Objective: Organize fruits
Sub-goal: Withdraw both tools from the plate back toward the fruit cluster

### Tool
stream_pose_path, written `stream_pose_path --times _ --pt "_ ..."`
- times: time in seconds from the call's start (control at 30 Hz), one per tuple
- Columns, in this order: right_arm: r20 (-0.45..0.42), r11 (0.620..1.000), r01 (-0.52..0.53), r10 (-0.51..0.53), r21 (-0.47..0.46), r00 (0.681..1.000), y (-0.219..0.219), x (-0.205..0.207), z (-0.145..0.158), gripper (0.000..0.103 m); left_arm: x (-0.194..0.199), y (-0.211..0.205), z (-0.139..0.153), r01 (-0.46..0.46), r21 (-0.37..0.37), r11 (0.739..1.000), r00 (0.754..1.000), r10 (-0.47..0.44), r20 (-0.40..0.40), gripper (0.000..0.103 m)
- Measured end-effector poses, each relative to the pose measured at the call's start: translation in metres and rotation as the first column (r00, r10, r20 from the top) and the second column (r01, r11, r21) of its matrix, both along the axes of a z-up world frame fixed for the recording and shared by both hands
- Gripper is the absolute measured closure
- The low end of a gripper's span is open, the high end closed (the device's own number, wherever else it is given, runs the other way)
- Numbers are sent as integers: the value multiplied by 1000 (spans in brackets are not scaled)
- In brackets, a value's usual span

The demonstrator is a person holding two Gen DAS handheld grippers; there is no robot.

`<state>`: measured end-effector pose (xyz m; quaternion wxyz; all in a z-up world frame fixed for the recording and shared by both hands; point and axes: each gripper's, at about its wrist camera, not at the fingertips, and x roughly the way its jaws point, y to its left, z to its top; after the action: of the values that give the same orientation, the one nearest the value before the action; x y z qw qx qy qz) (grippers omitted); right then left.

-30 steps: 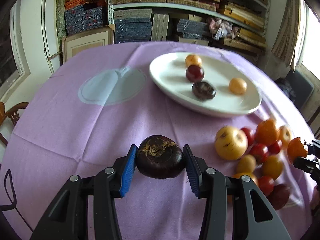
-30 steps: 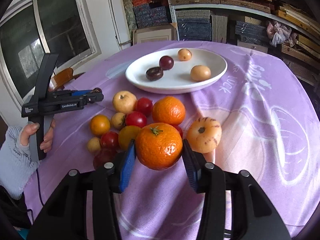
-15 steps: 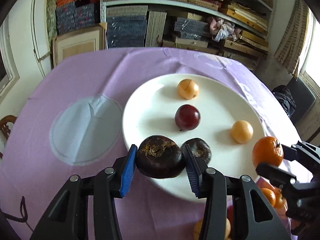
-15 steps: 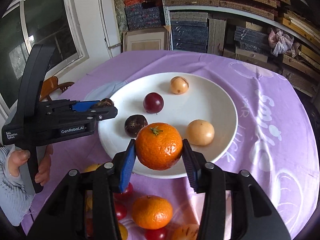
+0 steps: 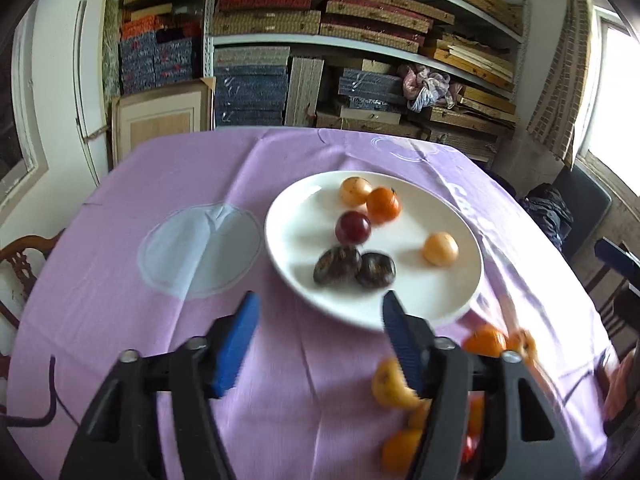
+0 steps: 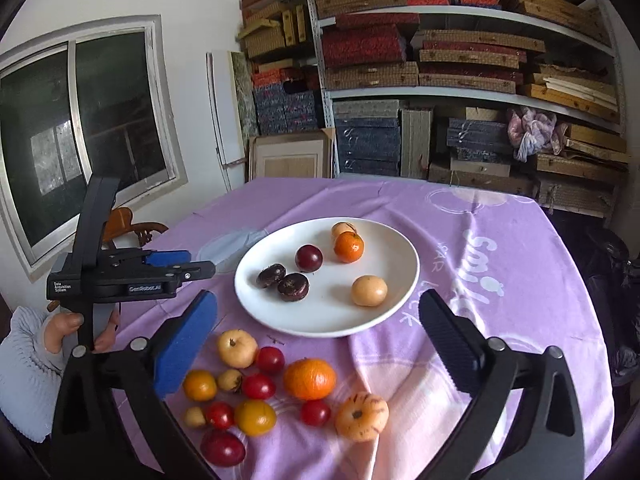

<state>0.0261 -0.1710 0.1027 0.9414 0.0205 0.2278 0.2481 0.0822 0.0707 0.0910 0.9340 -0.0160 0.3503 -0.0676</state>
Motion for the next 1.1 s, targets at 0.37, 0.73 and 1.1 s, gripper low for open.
stream_pose_path --times 0.37,0.73,1.1 --pt "-53 976 120 -112 181 992 -63 -30 -45 4 -72 -29 -46 34 65 997 999 -35 3 24" --pt "-114 975 116 -96 187 989 -61 -20 -54 4 -60 -53 -72 85 197 977 996 -76 -55 17" --pt "-123 975 114 -91 192 988 -58 -18 -55 4 -57 -20 -71 46 110 993 996 -37 -79 24"
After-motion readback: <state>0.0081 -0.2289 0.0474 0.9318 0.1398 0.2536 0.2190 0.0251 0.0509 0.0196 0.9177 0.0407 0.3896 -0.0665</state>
